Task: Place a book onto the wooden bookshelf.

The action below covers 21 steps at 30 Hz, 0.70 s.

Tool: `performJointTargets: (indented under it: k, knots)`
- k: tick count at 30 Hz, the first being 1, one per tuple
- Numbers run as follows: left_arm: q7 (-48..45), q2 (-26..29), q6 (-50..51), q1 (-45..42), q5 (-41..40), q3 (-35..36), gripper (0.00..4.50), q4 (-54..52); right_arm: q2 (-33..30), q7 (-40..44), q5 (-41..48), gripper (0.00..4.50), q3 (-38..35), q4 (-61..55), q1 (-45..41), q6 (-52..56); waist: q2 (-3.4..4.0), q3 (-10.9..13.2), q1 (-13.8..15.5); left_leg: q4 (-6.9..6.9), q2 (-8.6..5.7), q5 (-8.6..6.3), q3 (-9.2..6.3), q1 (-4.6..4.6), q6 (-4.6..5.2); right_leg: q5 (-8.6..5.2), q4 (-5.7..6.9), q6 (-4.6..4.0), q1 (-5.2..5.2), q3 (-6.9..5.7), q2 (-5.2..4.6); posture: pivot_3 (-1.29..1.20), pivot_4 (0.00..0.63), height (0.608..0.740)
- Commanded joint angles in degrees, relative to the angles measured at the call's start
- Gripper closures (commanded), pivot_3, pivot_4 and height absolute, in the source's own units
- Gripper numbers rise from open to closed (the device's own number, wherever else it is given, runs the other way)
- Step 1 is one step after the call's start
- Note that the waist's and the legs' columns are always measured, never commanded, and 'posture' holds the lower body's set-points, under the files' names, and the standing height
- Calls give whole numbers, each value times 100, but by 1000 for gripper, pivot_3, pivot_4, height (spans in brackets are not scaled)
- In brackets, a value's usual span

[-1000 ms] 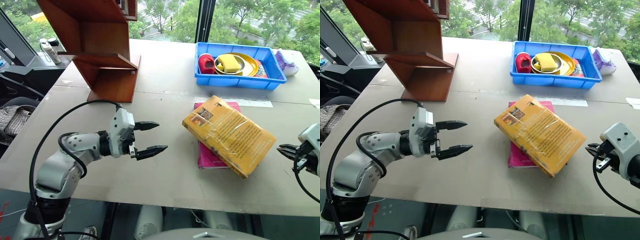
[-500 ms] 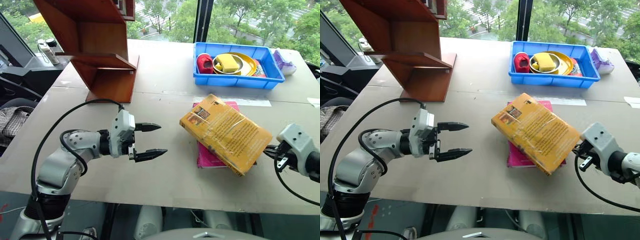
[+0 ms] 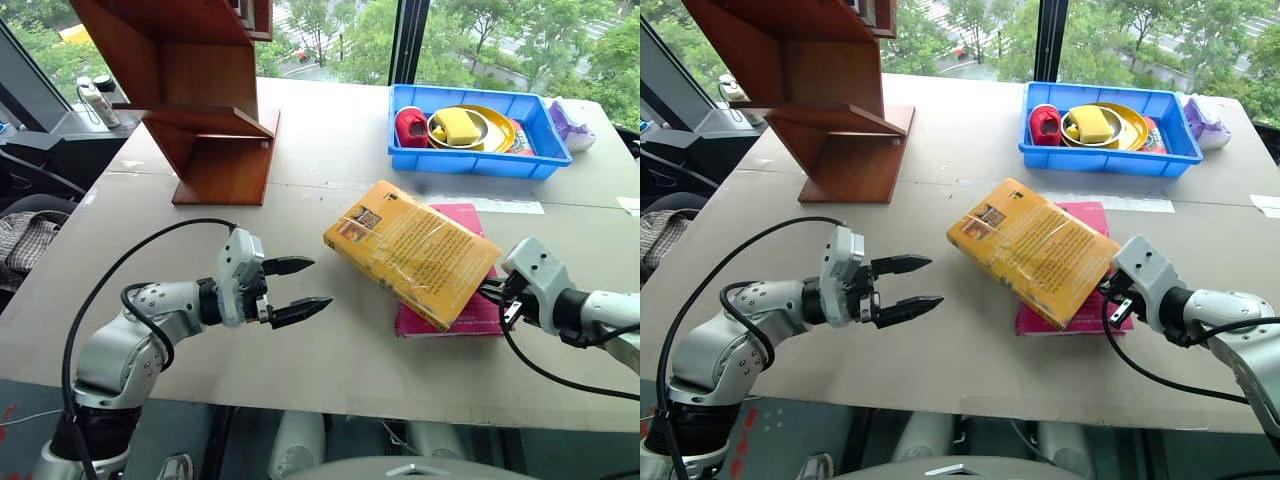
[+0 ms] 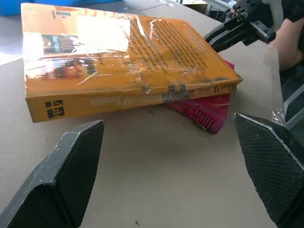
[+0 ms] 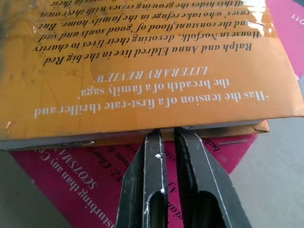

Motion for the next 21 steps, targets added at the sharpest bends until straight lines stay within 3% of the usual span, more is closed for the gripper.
performJointTargets:
  k: [1, 5, 7, 9, 10, 16, 21]
  knots:
    - [973, -373, 972, 77, -873, 168, 0, -115, 199, 760, 248, 3767, -1338, -124, 845, -895, -5, 1, 9, 2, 0, 0, -5, 1, 0, -1, -1, 3, 4, -2, 0, 0, 150, 740]
    - [2226, -1111, 1928, -79, -2012, 375, 0, 308, 664, 1805, 738, 2083, -2730, -323, 2089, -1795, -4, -1, 14, 5, -5, 0, -17, 10, 1, -1, 0, 7, 21, 1, 3, 0, 150, 740]
    - [2941, -1486, 2293, -195, -2648, 485, 0, 742, 867, 2168, 1088, 1305, -3268, -392, 2364, -2159, -5, -3, -33, 9, -4, 0, -24, 26, 1, -2, 3, 7, 39, -3, 5, 0, 150, 740]
    - [3636, -1927, 2446, -360, -3294, 545, 0, 1221, 942, 2392, 1527, 252, -3709, -483, 2562, -2228, -4, -3, -61, 9, -7, 0, -22, 57, 1, -6, 9, -5, 58, 0, 12, 0, 150, 740]
    - [3931, -2113, 2505, -447, -3538, 554, 0, 1429, 949, 2437, 1650, 65, -3831, -536, 2633, -2237, -4, -3, -58, 7, -8, 0, -19, 78, 1, -10, 11, -12, 72, 5, 12, 0, 150, 740]
    - [5258, -2729, 2411, -868, -4489, 673, 0, 2361, 991, 2108, 2093, 65, -4051, -1008, 2891, -2199, -11, -14, -47, 5, -12, 0, -21, 104, 0, -11, 11, -20, 92, 33, 13, 0, 150, 740]
    - [5583, -3208, 2163, -1309, -4428, 654, 0, 3061, 1096, 1778, 2637, 65, -4295, -1353, 3071, -2260, 2, -35, 11, 3, -24, 0, -25, 97, 1, -11, 6, -20, 92, 33, 10, 0, 150, 740]
